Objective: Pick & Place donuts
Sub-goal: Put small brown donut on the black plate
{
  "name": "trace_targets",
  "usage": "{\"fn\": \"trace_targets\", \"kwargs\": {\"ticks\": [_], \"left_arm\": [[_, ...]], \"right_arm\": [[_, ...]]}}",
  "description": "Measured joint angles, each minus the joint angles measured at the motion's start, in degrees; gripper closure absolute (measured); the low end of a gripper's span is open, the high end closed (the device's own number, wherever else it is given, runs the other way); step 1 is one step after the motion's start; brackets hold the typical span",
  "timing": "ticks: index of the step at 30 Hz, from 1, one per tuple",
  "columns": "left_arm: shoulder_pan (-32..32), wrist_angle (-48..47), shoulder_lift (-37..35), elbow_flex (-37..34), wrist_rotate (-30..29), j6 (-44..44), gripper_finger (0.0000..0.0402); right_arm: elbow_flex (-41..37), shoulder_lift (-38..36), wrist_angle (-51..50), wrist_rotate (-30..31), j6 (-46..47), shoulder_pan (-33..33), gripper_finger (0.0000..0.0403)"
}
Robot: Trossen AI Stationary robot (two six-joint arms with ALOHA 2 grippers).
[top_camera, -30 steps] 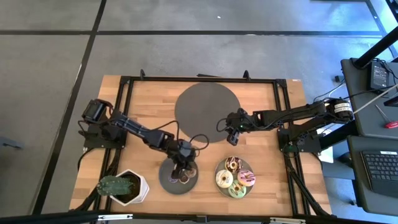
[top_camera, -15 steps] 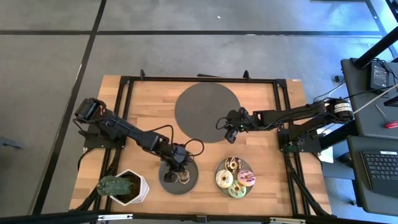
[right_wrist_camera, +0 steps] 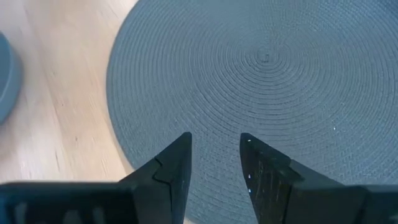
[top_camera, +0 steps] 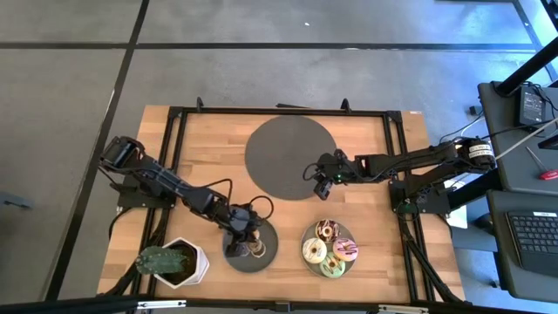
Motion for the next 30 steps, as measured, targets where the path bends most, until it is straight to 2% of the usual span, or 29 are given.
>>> {"fn": "trace_targets", "kwargs": {"ticks": [6, 13, 30], "left_arm": [[0.0, -0.4, 0.0, -1.7, 0.0, 0.2, 0.0387], [-0.8, -1.7, 0.0, -1.8, -3.9, 0.9, 0.0386], [-0.7, -1.5, 0.0, -1.8, -2.5, -2.8, 0.0369]], "right_arm": [[0.0, 0.0, 1.1, 0.1, 0.0, 0.0, 0.0265], [0.0, 0.0, 1.8, 0.0, 0.0, 0.0, 0.0265], [0.0, 0.0, 1.8, -0.1, -0.1, 0.0, 0.0265]]}}
